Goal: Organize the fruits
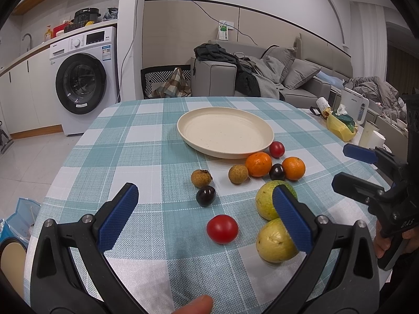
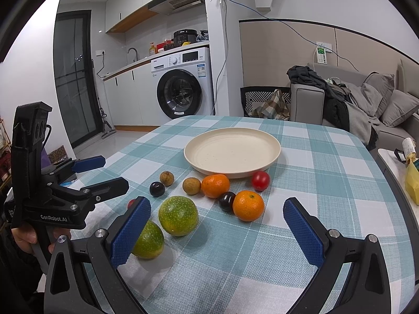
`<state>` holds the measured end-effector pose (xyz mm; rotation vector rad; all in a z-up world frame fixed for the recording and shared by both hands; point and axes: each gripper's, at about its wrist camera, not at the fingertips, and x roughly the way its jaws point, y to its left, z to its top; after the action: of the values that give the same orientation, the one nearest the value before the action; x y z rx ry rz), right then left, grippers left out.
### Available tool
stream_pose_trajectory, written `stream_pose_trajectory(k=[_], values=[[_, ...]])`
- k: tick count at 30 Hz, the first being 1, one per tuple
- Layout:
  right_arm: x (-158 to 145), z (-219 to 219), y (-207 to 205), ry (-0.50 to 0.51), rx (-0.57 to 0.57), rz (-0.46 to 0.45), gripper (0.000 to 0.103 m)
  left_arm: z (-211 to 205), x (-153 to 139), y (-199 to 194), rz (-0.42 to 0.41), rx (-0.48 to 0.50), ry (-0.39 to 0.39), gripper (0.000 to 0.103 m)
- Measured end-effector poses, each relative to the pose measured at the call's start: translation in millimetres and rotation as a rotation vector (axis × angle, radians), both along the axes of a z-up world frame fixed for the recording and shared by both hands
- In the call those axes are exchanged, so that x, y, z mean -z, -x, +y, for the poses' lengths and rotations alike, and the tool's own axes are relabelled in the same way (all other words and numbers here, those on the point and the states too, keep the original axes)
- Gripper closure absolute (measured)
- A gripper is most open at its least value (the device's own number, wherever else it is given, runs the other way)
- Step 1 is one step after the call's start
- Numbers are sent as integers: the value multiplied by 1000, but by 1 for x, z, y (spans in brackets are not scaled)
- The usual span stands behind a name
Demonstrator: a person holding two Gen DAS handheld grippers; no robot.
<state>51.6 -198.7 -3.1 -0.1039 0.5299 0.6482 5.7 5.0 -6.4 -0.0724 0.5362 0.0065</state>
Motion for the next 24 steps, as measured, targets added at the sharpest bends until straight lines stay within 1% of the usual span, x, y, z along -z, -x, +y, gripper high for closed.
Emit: stream_pose_trajectory(k=[9, 11, 13, 19, 24], values=[[1, -3, -3, 4, 25, 8, 0, -2, 3, 3, 0, -17, -8, 1], [1, -3, -5, 14, 40, 15, 0, -4, 3, 3, 8, 12, 8, 1], [2, -1, -7, 29, 50, 27, 0, -9, 3, 3, 29, 36, 5, 1], [2, 6, -8, 89, 38, 68, 0, -30, 9, 4, 81, 117, -50, 1], [3, 8, -7, 95, 5, 114, 0, -41, 13, 4, 117, 187, -85, 1]])
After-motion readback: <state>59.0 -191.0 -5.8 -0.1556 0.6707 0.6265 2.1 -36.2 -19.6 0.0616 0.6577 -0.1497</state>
